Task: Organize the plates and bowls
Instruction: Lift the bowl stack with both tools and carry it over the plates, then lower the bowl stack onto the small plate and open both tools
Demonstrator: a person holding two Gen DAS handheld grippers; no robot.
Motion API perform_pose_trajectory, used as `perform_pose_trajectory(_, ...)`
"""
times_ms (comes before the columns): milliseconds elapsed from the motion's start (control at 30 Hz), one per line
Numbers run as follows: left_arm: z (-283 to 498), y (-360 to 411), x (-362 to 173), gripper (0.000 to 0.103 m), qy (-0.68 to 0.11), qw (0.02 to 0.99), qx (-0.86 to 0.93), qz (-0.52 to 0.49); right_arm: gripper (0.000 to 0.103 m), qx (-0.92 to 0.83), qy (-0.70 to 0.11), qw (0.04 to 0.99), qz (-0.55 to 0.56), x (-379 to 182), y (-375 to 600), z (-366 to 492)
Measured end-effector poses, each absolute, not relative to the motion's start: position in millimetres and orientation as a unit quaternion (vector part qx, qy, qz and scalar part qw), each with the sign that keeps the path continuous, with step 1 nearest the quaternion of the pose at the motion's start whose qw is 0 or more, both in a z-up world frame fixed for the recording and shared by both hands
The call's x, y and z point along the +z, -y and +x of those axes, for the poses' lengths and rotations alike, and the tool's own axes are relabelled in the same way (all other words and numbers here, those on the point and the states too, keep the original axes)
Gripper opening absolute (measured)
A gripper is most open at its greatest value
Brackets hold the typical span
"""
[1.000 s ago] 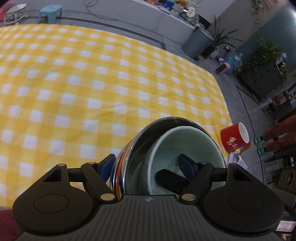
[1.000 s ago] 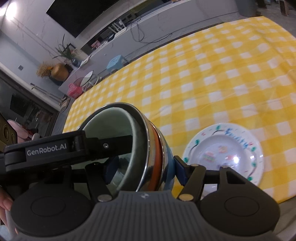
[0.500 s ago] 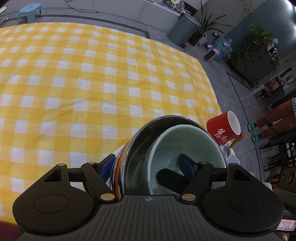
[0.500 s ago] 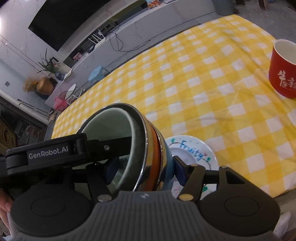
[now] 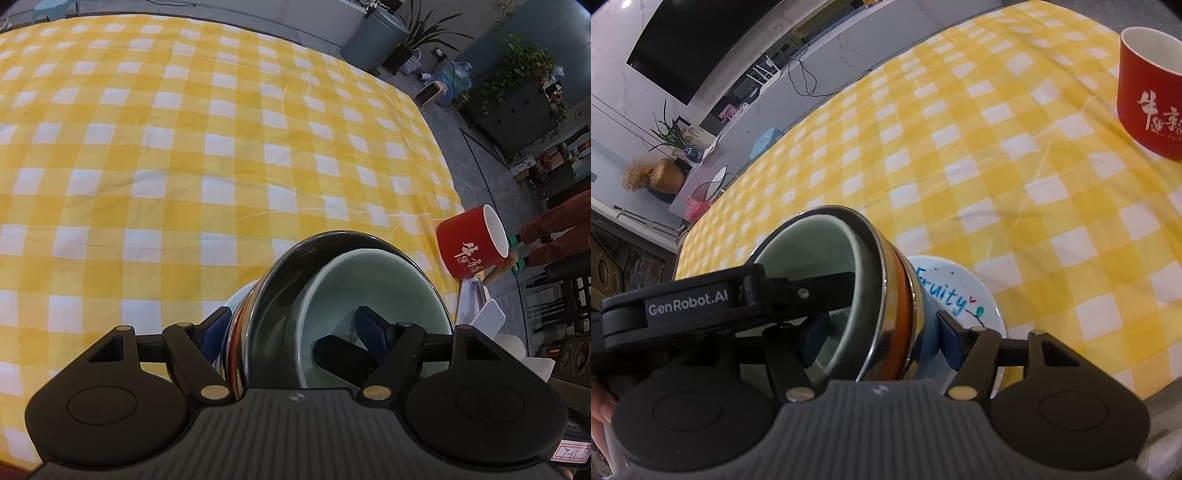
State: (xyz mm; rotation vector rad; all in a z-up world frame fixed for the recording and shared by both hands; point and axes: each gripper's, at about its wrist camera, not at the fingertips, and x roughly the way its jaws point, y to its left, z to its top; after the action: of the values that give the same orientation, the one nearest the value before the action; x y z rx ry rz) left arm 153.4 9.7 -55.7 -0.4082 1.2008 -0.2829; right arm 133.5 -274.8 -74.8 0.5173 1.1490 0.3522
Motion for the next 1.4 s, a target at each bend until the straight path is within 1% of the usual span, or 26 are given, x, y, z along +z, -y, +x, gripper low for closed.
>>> perform_pose_trajectory(433, 150.3, -4.6, -61.4, 0.084, -0.547, 0.805, -0.137, -0.184, 0.062, 0.169, -0.525, 0.803, 0.226, -81.3, 276.7, 132.1)
perform_pose_trajectory(567, 143.4, 1.5, -58.6, 0.084, -0.526, 0.823, -0.144, -0.158, 0.062, 0.182, -0.519, 0.803, 0.23, -85.2, 282.4, 128.7)
perform_pose_trajectory(767, 130.8, 9.3, -52.8, 0.083, -0.474, 0.858, -0.146, -0.133, 0.063, 0.184, -0.513, 0.806, 0.231, -85.4, 285.9, 123.2)
perform_pose_trajectory(933, 125.9, 15.0, -48.1, 0.083, -0.456, 0.871, -0.144, -0.111, 0.061, 0.186, -0.514, 0.804, 0.233, -85.2, 289.9, 121.8)
perform_pose_trajectory(1033, 121.5, 17.1, -44.6, 0.087, -0.439, 0.881, -0.14, -0.103, 0.061, 0.185, -0.514, 0.806, 0.226, -83.0, 288.2, 123.1)
perform_pose_trajectory(1167, 117.1, 24.4, -38.8, 0.087, -0.42, 0.894, -0.132, -0.082, 0.062, 0.184, -0.511, 0.81, 0.22, -82.0, 287.5, 121.5)
perform_pose_trajectory(1233, 114.0, 24.0, -35.1, 0.087, -0.41, 0.898, -0.136, -0.084, 0.066, 0.18, -0.501, 0.82, 0.211, -78.2, 287.1, 119.8)
perform_pose_trajectory(1400, 110.1, 18.9, -22.2, 0.088, -0.395, 0.904, -0.136, -0.091, 0.073, 0.18, -0.458, 0.851, 0.184, -60.0, 290.3, 115.2)
